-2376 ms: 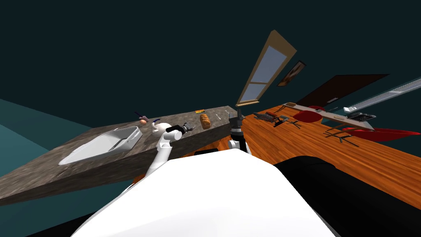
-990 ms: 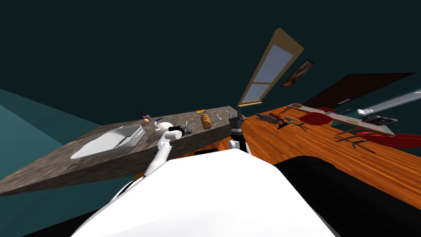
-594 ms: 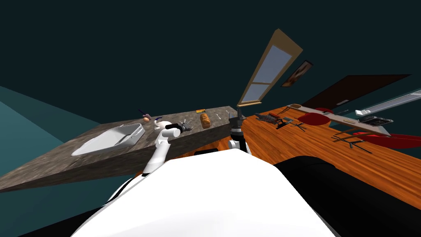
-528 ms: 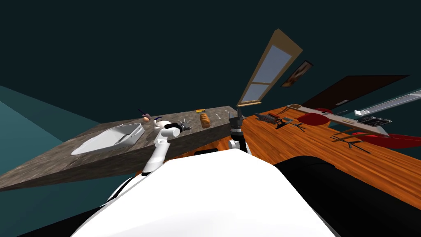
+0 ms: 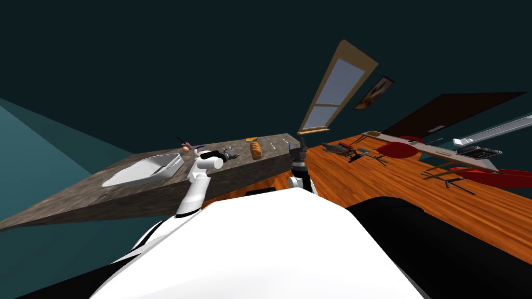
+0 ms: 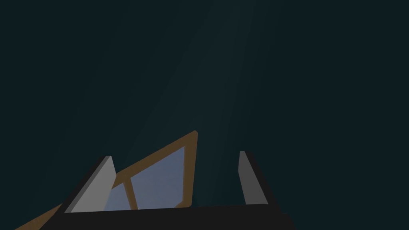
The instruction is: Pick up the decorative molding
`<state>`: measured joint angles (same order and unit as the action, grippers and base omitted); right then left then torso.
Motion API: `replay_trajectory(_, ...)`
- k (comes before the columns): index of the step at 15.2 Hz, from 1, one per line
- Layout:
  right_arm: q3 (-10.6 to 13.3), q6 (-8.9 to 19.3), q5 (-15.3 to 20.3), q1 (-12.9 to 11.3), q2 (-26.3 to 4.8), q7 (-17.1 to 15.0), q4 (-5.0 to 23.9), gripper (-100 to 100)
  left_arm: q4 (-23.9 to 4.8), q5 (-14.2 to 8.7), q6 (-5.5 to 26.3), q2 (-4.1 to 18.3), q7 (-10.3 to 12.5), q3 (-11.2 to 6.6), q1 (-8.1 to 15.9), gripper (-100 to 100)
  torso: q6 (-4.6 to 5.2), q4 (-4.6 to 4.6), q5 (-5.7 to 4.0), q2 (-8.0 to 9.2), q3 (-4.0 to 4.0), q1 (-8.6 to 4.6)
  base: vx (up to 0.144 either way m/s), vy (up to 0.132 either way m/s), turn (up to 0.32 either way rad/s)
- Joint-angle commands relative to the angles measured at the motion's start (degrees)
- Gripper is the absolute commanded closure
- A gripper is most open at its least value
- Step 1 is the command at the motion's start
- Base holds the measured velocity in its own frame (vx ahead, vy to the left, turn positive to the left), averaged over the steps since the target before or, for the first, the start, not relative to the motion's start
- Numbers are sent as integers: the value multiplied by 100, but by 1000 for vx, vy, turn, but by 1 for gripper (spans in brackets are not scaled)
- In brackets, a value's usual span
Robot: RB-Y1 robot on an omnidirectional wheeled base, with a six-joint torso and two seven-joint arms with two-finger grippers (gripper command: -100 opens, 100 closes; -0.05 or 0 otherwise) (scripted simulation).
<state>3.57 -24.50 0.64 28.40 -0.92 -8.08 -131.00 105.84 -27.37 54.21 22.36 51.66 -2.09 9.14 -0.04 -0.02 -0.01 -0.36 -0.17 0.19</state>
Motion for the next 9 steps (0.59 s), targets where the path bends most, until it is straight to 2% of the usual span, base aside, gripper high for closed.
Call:
replay_trajectory(1, 0, 0, 0, 0, 0, 0, 0, 0, -65, -62, 215, -34, -65, 79, -1, -100, 0, 0, 0, 0, 0, 0, 149, 114, -40)
replay_trajectory(5, -2, 0, 0, 1, -2, 0, 0, 0, -200, -162, 532, -83, -244, 241, -108, -100, -2, -11, 16, -39, -25, 66, 124, 160, -42)
replay_trajectory(9, -2, 0, 0, 1, -2, 0, 0, 0, -340, -273, 867, -131, -449, 418, -229, -100, -2, -10, 16, -33, -22, 63, 100, 153, -43)
